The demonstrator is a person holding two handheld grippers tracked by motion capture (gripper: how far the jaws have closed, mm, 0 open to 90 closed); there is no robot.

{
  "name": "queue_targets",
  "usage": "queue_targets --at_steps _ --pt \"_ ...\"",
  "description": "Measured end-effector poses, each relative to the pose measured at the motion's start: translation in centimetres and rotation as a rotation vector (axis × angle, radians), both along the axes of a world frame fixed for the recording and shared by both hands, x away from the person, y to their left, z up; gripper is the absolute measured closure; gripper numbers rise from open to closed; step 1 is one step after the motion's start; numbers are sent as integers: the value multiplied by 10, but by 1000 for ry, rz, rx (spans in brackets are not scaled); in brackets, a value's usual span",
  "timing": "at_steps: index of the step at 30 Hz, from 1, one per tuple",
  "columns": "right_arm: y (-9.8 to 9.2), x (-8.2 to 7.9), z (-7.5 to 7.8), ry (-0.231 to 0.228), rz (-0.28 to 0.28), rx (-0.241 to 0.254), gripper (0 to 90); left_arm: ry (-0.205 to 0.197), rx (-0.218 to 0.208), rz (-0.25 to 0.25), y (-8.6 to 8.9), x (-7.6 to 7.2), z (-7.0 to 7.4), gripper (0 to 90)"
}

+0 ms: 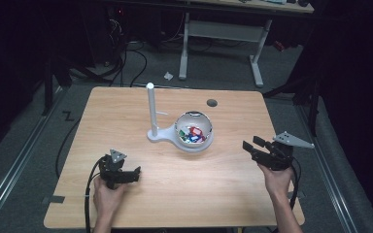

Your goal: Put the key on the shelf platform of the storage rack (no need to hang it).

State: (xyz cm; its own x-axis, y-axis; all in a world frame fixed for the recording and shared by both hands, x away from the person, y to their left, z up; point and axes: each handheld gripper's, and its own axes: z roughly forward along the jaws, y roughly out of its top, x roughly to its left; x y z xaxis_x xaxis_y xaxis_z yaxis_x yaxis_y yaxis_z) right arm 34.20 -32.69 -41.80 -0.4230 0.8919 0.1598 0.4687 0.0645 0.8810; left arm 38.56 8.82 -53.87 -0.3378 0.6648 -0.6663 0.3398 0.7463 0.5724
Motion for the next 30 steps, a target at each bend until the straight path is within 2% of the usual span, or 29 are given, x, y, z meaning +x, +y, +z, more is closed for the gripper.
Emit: queue_targets --at_steps 22,30 --pt "9 -1 -25 35 16 18 457 0 1 0 0 0 0 54" --pt "15 0 -36 49 21 8 457 0 0 0 0 0 0 53"
